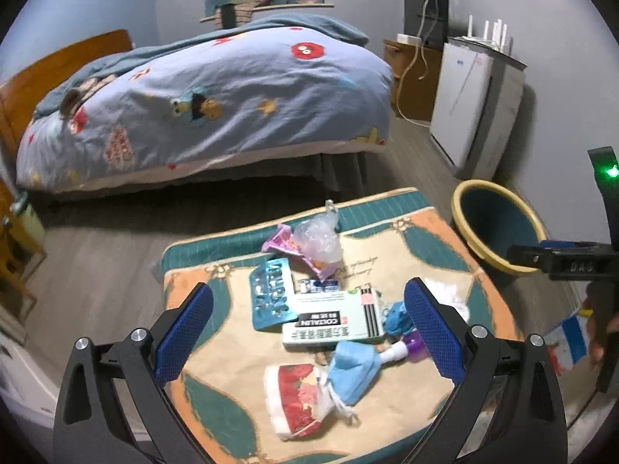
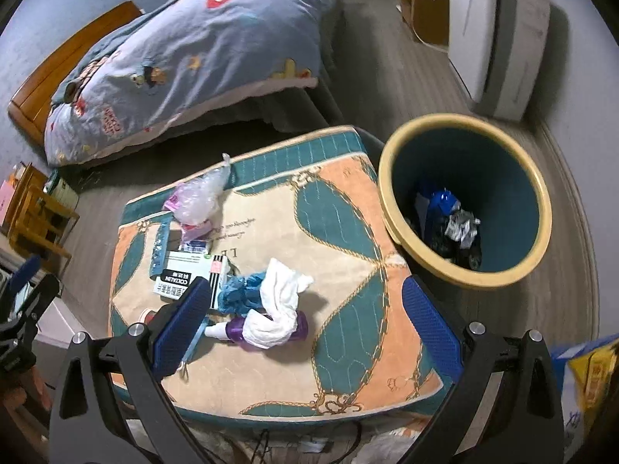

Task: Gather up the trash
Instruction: 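Withdraw the right tool from the bin back over the stool, then grasp the red-patterned cup with the left tool while the right tool grasps white tissue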

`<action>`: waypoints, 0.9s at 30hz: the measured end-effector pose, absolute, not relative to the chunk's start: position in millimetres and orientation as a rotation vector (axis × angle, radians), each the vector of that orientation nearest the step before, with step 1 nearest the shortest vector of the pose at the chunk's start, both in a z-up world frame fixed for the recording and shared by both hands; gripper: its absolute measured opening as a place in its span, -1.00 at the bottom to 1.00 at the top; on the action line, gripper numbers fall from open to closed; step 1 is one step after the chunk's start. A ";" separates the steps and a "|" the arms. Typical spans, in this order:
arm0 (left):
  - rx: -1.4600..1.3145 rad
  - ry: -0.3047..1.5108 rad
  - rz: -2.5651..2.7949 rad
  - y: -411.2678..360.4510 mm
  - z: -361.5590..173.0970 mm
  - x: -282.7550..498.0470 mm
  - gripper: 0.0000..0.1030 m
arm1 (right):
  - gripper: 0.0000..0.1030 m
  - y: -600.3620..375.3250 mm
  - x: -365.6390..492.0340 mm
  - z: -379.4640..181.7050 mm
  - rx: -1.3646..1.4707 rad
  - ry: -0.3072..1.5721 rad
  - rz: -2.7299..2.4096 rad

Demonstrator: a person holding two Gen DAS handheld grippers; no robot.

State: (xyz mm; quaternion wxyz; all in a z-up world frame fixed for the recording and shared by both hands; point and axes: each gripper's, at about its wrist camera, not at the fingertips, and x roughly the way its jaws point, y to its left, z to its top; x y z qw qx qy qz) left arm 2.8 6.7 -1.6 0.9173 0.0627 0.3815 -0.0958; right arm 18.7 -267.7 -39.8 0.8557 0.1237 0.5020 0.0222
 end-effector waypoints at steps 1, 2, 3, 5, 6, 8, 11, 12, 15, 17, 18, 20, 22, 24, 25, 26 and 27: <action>0.137 0.792 -0.181 7.9 -6.6 2.1 0.90 | 0.89 -268.5 19.5 -42.5 0.258 1.064 0.040; 0.124 0.815 -0.175 10.1 -14.6 1.8 0.90 | 0.89 -268.7 19.4 -43.7 0.255 1.068 0.036; 0.102 0.839 -0.166 11.9 -22.8 1.3 0.90 | 0.89 -268.8 19.5 -44.6 0.254 1.069 0.035; 0.079 0.865 -0.150 12.3 -36.3 -0.8 0.89 | 0.89 -269.6 19.6 -49.7 0.268 1.075 0.031; 0.072 0.873 -0.144 12.5 -41.9 -2.1 0.88 | 0.89 -270.2 20.3 -53.3 0.285 1.082 0.033; 0.066 0.890 -0.123 13.8 -55.2 -6.9 0.87 | 0.89 -272.5 23.2 -63.5 0.318 1.111 0.021; 0.119 0.940 -0.131 9.7 -72.3 -8.5 0.85 | 0.89 -272.0 25.8 -73.0 0.340 1.136 0.008; 0.139 0.942 -0.137 8.3 -75.0 -9.7 0.85 | 0.89 -270.2 26.0 -74.8 0.342 1.140 0.012; 0.182 0.951 -0.166 5.4 -81.2 -10.7 0.85 | 0.88 -258.4 27.8 -81.9 0.317 1.165 0.033; 0.184 0.971 -0.171 5.5 -86.8 -9.1 0.84 | 0.88 -249.6 29.8 -86.6 0.299 1.180 0.049; 0.183 0.979 -0.174 4.3 -90.1 -9.2 0.84 | 0.88 -247.0 30.9 -89.3 0.298 1.185 0.055; 0.195 1.007 -0.176 3.6 -99.4 -7.1 0.83 | 0.84 -241.9 33.5 -96.6 0.287 1.209 0.062; 0.206 1.036 -0.182 2.7 -107.5 -5.5 0.79 | 0.71 -238.0 37.6 -105.4 0.270 1.244 0.062; 0.210 1.069 -0.191 1.8 -116.2 -3.4 0.59 | 0.62 -236.4 40.8 -112.4 0.282 1.267 0.067; 0.215 1.086 -0.188 1.6 -120.2 -2.0 0.45 | 0.56 -236.0 42.3 -115.4 0.291 1.278 0.072; 0.217 1.101 -0.184 2.1 -124.0 -0.6 0.40 | 0.51 -235.4 43.8 -118.6 0.299 1.289 0.078; 0.215 1.118 -0.181 2.8 -127.1 -0.1 0.32 | 0.44 -234.4 44.9 -120.7 0.302 1.296 0.082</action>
